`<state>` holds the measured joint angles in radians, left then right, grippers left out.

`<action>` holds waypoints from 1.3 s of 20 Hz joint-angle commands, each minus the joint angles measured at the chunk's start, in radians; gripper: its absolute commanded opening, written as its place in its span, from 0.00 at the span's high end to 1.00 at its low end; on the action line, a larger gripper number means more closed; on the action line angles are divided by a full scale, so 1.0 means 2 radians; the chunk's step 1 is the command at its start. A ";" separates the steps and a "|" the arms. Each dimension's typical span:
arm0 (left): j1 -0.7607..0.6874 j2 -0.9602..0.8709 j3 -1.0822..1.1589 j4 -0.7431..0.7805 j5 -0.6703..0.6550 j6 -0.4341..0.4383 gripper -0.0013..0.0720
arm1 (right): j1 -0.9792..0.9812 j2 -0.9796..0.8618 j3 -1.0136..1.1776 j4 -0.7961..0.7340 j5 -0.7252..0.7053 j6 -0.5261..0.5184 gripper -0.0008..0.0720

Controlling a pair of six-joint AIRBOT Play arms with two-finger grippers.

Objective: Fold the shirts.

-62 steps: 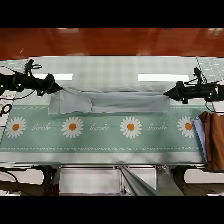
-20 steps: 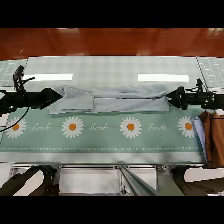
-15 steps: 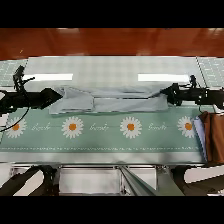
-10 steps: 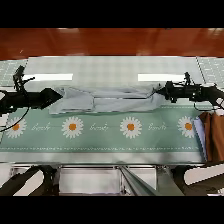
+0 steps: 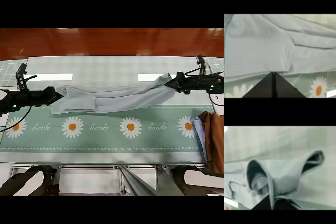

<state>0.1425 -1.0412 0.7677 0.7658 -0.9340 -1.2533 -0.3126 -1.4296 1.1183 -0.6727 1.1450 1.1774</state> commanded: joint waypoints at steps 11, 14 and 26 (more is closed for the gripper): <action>-0.342 -0.361 0.363 0.042 -0.019 -0.104 0.96 | -0.004 0.284 0.001 -0.088 0.105 0.074 0.95; -0.411 -0.441 0.470 0.077 -0.067 -0.145 0.96 | -0.004 0.299 0.001 -0.087 0.115 0.079 0.95; -0.452 -0.483 0.557 0.081 -0.127 -0.167 0.96 | -0.004 0.299 0.001 -0.086 0.120 0.090 0.95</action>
<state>-0.8150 -2.0346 1.8687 0.9062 -1.1343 -1.5806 -0.3206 -0.8333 1.1187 -0.8455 1.3823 1.3491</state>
